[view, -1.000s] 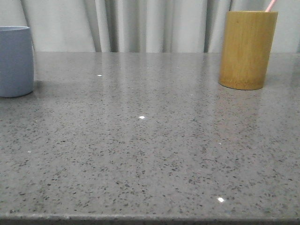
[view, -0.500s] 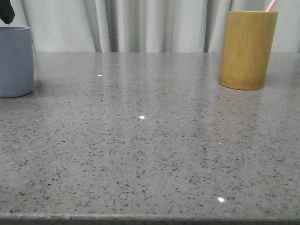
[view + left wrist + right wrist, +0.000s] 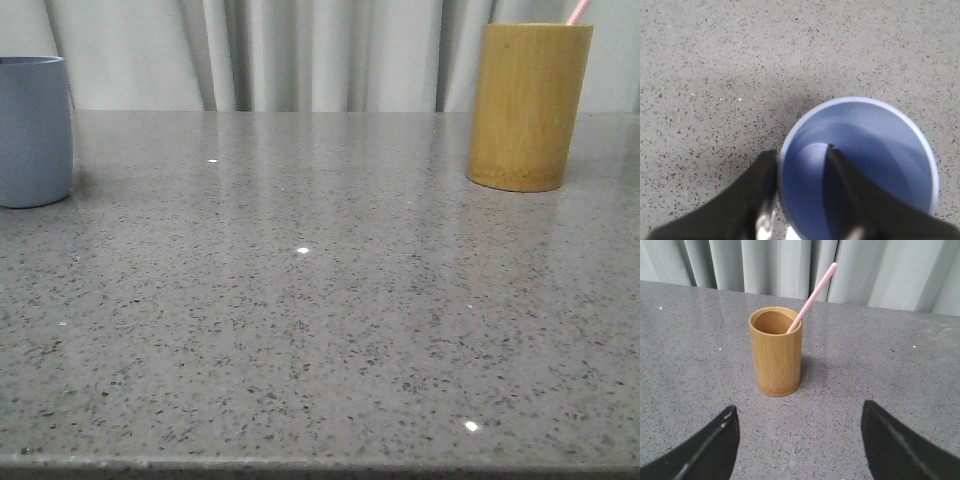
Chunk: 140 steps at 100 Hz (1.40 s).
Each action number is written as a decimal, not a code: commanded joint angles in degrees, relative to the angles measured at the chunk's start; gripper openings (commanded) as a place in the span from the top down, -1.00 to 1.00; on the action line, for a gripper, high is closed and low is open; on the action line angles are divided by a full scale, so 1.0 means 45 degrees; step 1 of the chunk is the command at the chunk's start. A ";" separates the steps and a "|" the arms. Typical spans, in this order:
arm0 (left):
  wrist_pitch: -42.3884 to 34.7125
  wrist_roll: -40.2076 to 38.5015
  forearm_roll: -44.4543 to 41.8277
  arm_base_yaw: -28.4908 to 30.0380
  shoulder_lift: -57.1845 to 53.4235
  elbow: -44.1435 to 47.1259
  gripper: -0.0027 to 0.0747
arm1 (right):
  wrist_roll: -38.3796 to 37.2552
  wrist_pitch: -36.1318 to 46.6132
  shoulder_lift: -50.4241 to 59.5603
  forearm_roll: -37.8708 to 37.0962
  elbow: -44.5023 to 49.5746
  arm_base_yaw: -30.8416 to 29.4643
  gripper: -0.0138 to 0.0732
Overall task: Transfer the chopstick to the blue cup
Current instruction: 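Lower the left gripper into the light blue cup and grip its rim, then lift the blue cup with the left gripper and set it down mid-table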
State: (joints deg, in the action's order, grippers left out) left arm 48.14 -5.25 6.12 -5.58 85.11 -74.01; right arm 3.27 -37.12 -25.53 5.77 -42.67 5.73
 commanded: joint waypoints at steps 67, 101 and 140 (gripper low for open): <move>0.0246 0.0003 0.0762 -0.0561 -0.0418 -0.2259 0.98 | 0.0037 0.0903 -0.0173 0.0071 -0.0438 -0.0056 -0.51; 0.0022 -0.0029 0.0762 -0.2581 -0.0015 -0.2840 0.98 | 0.0037 0.0903 -0.0173 0.0071 -0.0438 -0.0056 -0.51; 0.0340 -0.0120 0.0791 -0.4628 0.2731 -0.5572 0.98 | 0.0037 0.0903 -0.0173 0.0071 -0.0438 -0.0056 -0.51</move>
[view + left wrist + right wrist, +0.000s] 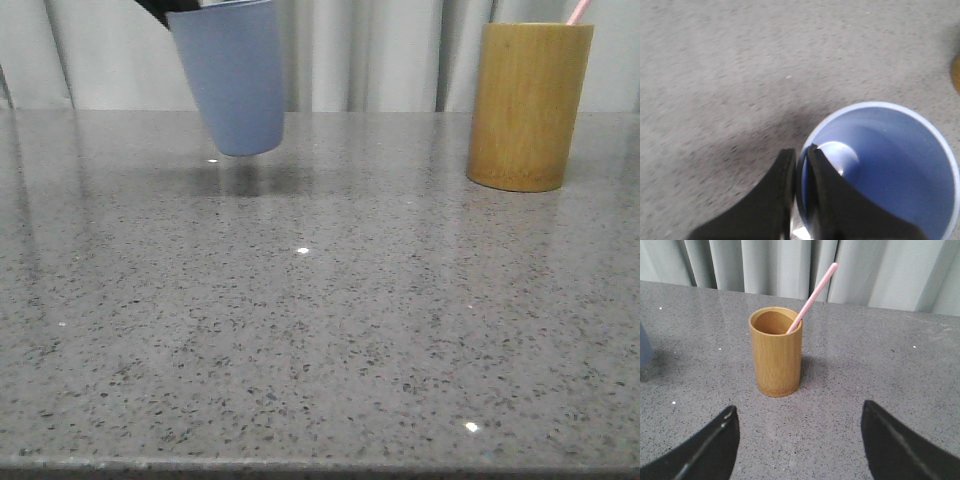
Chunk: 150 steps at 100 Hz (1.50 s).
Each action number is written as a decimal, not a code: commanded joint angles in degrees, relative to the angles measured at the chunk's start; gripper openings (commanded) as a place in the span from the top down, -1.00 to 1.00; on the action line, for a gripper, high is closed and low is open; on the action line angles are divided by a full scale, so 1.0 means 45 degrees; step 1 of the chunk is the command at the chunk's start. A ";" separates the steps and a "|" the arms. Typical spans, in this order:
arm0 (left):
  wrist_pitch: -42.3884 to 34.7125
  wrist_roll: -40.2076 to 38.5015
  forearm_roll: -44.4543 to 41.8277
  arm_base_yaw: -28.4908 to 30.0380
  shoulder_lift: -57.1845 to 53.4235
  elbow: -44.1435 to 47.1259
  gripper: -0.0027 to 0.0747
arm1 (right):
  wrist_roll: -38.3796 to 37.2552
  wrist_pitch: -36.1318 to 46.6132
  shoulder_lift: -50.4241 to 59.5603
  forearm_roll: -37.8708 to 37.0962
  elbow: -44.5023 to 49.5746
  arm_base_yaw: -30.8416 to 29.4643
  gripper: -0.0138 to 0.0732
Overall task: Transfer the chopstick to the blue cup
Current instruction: 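Lift the blue cup with the left gripper and set it down mid-table, then open the left gripper and raise it away from the blue cup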
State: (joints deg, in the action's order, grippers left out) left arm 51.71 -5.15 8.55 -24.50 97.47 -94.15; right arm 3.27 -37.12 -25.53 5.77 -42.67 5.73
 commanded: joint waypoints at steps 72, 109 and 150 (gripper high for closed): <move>0.0188 -0.0117 -0.0582 -0.1369 0.1729 -0.2578 0.98 | 0.0037 0.0886 -0.0173 0.0071 -0.0438 -0.0056 -0.51; 0.0188 0.0455 -0.0447 -0.1369 0.1729 -0.2578 0.31 | 0.0037 0.0900 -0.0173 0.0071 -0.0438 -0.0056 -0.51; 0.1011 0.0611 -0.0242 -0.1369 0.1328 -0.2835 -0.48 | 0.0037 0.0886 -0.0173 0.0071 -0.0438 -0.0056 -0.51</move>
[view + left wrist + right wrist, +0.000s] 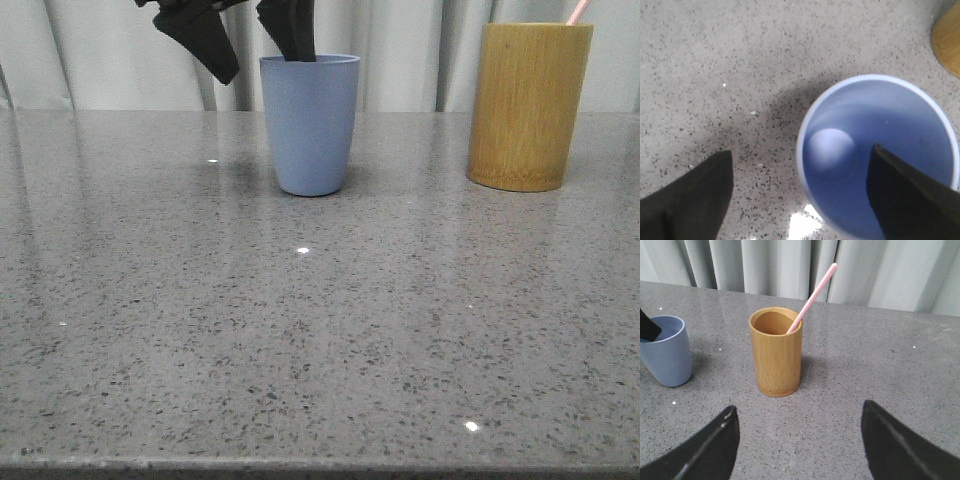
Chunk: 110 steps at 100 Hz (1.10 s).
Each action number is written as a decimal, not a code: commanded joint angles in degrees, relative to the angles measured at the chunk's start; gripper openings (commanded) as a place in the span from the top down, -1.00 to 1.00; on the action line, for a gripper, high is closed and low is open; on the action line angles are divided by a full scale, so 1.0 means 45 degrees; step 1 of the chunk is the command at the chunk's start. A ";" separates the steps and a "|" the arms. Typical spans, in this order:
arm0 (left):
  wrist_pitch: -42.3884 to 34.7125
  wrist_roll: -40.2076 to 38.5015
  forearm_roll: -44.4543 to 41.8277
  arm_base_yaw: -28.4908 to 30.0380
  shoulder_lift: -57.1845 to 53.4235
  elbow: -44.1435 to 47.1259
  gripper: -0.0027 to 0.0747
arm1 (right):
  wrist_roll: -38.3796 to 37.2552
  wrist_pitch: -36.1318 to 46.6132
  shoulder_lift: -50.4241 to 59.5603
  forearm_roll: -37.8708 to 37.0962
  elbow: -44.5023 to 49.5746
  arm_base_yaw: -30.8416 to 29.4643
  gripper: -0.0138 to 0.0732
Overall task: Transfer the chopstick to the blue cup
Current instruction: 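Open the left gripper and raise it away from the blue cup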
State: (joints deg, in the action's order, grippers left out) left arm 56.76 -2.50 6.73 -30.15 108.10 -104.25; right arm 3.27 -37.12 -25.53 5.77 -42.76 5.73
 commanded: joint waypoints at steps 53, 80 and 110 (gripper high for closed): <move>0.0223 0.0073 -0.0560 0.2224 -0.4505 -0.0096 -0.48 | 0.0037 0.0886 -0.0173 0.0071 -0.0418 -0.0056 -0.51; -0.1173 0.0065 -0.1012 0.4014 -0.7243 0.4231 -0.48 | 0.0037 0.0886 -0.0173 0.0058 -0.0418 -0.0056 -0.51; -0.2594 -0.0077 -0.0818 0.4997 -1.2051 0.9664 -0.48 | 0.0037 0.0886 -0.0173 0.0058 -0.0418 -0.0056 -0.51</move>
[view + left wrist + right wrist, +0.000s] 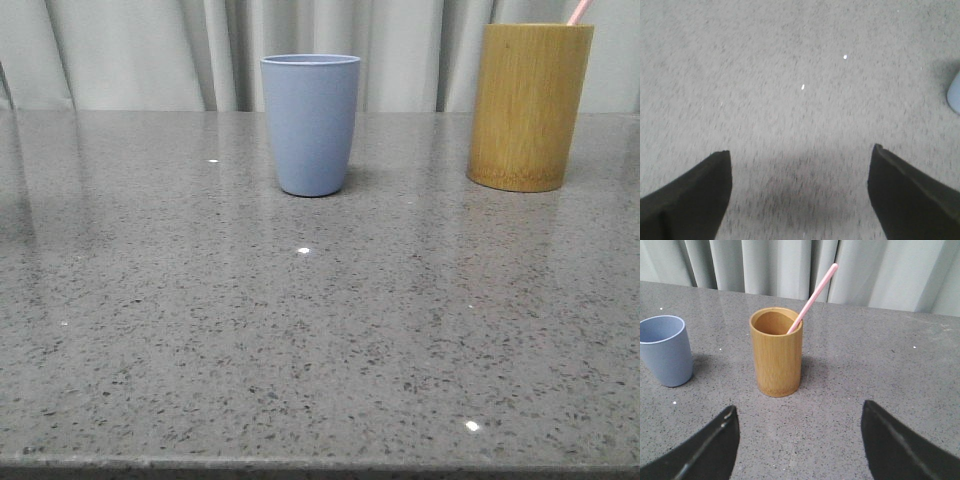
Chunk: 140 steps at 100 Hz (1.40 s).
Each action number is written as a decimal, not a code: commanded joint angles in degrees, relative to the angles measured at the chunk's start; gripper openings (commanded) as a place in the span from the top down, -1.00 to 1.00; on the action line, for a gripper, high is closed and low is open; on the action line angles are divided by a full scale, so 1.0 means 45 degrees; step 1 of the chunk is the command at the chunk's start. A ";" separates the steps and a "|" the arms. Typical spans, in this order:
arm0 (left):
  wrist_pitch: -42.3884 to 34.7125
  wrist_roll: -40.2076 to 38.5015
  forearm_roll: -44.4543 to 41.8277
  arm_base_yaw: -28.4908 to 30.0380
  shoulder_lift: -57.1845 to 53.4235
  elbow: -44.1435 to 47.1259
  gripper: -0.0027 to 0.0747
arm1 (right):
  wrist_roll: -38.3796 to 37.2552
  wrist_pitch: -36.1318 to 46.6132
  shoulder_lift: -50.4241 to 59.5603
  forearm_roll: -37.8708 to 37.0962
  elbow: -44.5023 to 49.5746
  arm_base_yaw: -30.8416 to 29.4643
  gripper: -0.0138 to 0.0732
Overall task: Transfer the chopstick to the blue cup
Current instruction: 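Open the left gripper and raise it away from the blue cup, then move the right gripper above the pink stick in the bamboo cup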
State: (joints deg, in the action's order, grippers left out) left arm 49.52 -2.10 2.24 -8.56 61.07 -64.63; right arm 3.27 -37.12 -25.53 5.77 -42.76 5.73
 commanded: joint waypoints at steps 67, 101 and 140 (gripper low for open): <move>-0.1088 -0.0486 0.0180 0.0808 -0.7905 0.5102 -0.48 | 0.0037 0.3981 -0.1885 0.0281 -0.0418 -0.0056 -0.51; -0.1088 -0.0486 0.0180 0.0808 -0.7905 0.5102 -0.48 | 0.0037 0.9486 -0.5817 0.1716 -0.0445 -0.0056 -0.51; -0.1061 -0.0486 0.0180 0.0808 -0.7905 0.5102 -0.48 | -0.0726 1.3082 -0.8778 0.2401 -0.0460 -0.0056 -0.51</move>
State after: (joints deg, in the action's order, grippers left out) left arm 48.77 -3.60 2.47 -4.98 25.03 -40.37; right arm 1.55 13.14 -63.91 16.32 -42.76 5.73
